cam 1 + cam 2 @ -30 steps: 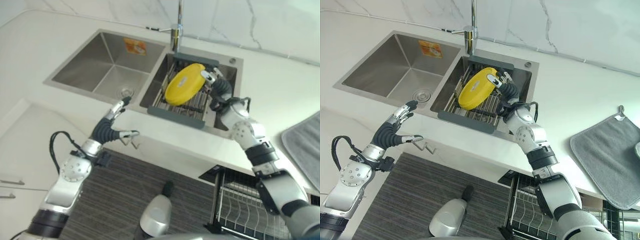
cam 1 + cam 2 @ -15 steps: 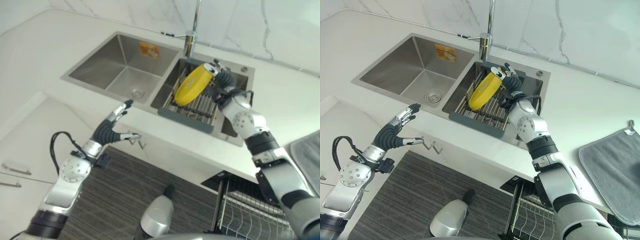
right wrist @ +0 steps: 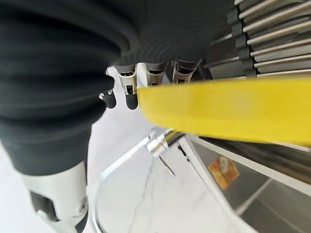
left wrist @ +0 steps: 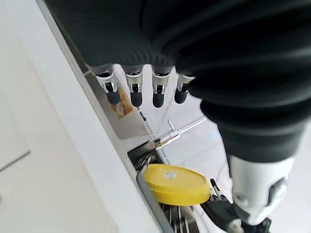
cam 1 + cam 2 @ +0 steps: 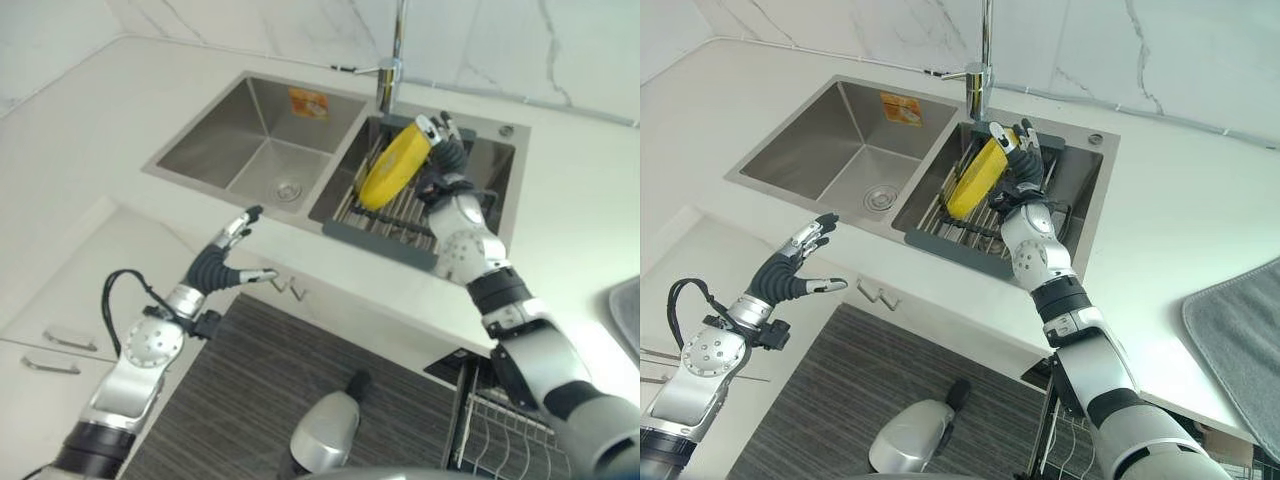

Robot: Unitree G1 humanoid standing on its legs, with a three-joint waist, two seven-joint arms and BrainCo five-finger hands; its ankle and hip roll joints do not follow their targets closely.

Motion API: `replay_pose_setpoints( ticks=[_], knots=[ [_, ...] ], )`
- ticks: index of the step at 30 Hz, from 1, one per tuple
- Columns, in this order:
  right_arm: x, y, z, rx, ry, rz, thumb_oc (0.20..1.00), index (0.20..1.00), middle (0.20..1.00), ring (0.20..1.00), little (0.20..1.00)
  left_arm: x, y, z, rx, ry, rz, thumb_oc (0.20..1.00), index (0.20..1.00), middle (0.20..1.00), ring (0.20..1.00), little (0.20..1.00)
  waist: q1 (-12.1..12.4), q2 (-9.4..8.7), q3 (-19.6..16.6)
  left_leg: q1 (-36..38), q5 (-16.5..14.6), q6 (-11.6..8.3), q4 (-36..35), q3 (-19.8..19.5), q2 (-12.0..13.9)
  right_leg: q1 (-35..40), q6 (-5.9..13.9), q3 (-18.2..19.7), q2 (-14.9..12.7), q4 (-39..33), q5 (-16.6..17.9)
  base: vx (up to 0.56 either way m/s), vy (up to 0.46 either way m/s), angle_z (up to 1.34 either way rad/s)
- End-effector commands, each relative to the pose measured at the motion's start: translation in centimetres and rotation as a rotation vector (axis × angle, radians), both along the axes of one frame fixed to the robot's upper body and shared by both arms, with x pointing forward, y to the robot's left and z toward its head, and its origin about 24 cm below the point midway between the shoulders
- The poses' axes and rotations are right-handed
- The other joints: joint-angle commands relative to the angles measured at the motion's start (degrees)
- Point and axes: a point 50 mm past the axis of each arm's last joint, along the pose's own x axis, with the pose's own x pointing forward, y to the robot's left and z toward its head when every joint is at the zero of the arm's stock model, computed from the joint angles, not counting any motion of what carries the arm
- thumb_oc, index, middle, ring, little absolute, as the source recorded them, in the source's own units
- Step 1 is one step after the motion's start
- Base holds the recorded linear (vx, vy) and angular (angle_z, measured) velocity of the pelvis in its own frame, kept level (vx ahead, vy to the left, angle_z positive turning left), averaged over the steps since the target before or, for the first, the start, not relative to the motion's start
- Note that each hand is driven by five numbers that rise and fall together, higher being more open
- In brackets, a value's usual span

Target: Place the dishes in the dishwasher.

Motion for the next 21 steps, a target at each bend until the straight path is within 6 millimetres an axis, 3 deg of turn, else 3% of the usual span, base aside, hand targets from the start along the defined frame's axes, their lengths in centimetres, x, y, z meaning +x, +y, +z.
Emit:
replay_pose_setpoints(
  ticks=[1,14,21],
  knots=[
    [0.09,0.57,3.57,0.051,-0.136,-0.007,1.000,1.000,1.000,1.000,1.000,0.11,-0.59,0.54,-0.065,-0.057,-0.029,1.000,1.000,1.000,1.000,1.000,2.79,0.32,-1.30,5.92,2.02,1.05,-10.87,-3.14,-0.02,-3.68,0.13,3.02,-1.81,6.76,2.59,-0.01,0.019,-0.03],
    [0.12,0.58,4.18,0.158,-0.137,-0.106,1.000,1.000,1.000,1.000,1.000,0.17,-1.03,0.28,-0.101,-0.052,-0.027,1.000,1.000,1.000,1.000,1.000,3.27,2.35,-0.32,4.65,2.89,1.10,-10.87,-4.30,-1.08,-4.24,0.04,2.90,-2.24,6.90,2.49,-0.01,0.021,0.01],
    [0.07,1.17,3.60,0.353,-0.058,-0.142,1.000,1.000,1.000,1.000,1.000,0.25,-1.53,-0.11,-0.116,-0.043,-0.030,1.000,1.000,1.000,1.000,1.000,3.31,3.19,-0.12,4.43,3.09,1.28,-10.87,-4.29,-1.65,-4.34,0.06,2.74,-2.79,7.14,2.73,0.00,0.030,0.02]
  ],
)
